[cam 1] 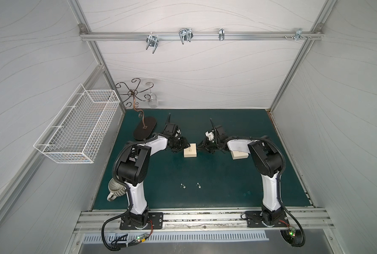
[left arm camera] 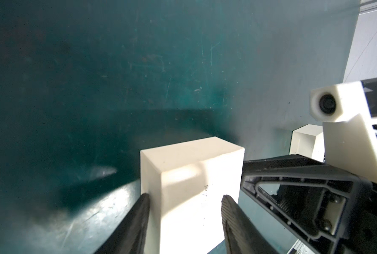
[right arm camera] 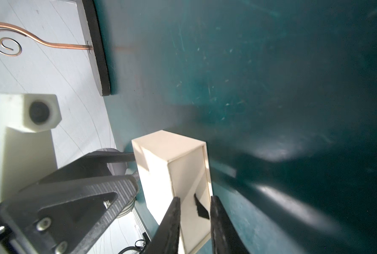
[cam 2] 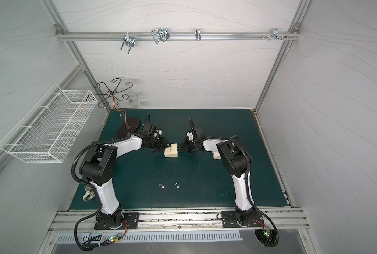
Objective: Place the earrings into the drawer-style jewelry box
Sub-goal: Open the drawer in the jewelry box.
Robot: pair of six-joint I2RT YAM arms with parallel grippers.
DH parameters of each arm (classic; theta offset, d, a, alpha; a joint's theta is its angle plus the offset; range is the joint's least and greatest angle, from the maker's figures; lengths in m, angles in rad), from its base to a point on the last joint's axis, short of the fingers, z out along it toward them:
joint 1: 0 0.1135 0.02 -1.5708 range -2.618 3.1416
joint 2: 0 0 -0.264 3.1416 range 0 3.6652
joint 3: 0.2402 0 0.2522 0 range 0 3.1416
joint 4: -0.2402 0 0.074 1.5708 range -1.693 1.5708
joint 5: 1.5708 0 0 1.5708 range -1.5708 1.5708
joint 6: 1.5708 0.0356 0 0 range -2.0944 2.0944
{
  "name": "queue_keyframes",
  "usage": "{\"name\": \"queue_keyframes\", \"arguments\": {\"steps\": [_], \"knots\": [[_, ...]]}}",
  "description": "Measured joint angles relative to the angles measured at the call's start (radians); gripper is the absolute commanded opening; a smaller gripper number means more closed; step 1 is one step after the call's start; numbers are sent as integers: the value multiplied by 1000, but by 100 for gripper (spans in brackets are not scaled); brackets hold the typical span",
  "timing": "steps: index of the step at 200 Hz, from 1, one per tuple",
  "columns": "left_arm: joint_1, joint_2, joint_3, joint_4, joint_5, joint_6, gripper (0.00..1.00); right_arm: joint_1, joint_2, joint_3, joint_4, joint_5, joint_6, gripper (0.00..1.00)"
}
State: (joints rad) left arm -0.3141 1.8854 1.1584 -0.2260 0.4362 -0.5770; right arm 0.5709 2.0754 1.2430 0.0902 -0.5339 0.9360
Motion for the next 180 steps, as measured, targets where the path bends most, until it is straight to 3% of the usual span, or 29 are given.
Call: {"name": "queue_keyframes", "arguments": {"steps": [117, 180], "knots": [[0, 0, -8, 11, 15, -4, 53, -7, 36, -49, 117, -26, 91, 19], [0, 0, -11, 16, 23, -4, 52, -14, 36, -100, 201, -37, 157, 8]]}}
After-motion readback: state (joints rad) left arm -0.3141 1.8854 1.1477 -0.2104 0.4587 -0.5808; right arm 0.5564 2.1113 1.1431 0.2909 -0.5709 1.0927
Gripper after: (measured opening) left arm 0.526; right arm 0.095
